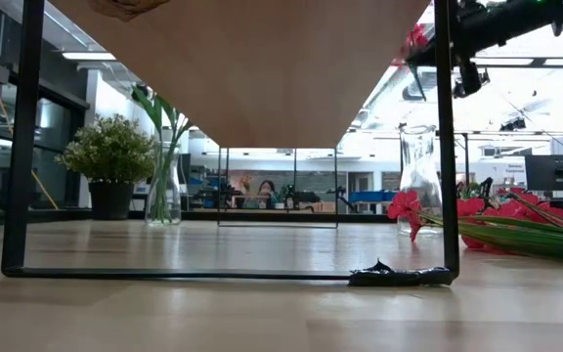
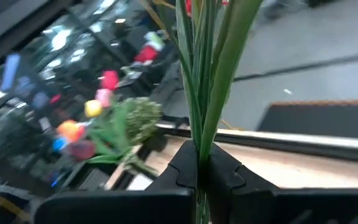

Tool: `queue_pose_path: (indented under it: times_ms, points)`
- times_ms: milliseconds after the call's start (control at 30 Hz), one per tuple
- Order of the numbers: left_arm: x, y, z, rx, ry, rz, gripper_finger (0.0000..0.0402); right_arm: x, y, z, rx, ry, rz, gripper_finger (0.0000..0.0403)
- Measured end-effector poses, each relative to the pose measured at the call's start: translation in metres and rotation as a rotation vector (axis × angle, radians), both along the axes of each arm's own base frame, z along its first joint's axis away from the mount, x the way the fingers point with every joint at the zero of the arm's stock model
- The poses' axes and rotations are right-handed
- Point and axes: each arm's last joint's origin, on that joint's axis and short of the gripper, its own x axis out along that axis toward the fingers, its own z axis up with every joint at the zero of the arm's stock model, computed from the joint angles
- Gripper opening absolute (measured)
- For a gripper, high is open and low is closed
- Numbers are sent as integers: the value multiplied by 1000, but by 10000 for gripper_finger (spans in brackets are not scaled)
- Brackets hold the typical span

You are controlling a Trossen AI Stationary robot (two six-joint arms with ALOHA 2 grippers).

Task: Pick and place flowers into a vace then onto a shelf
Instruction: Put the top red flowers into the right vase

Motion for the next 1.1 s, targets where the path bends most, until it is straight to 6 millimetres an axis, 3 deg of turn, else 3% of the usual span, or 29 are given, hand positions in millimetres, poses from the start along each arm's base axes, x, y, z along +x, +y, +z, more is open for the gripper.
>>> queue_pose_path:
  times_ms: [233,433,733,1100]
  points:
    - [0,0,0,-4,-5,4,152,0,8,14,-177,-50,195,1]
    - [0,0,0,-6,-8,6,152,8,19,14,-266,-17,301,1]
    - [0,0,0,-18,-24,20,152,18,31,12,-388,79,283,0]
    - [0,0,0,-19,-26,22,152,31,26,6,-411,127,280,0]
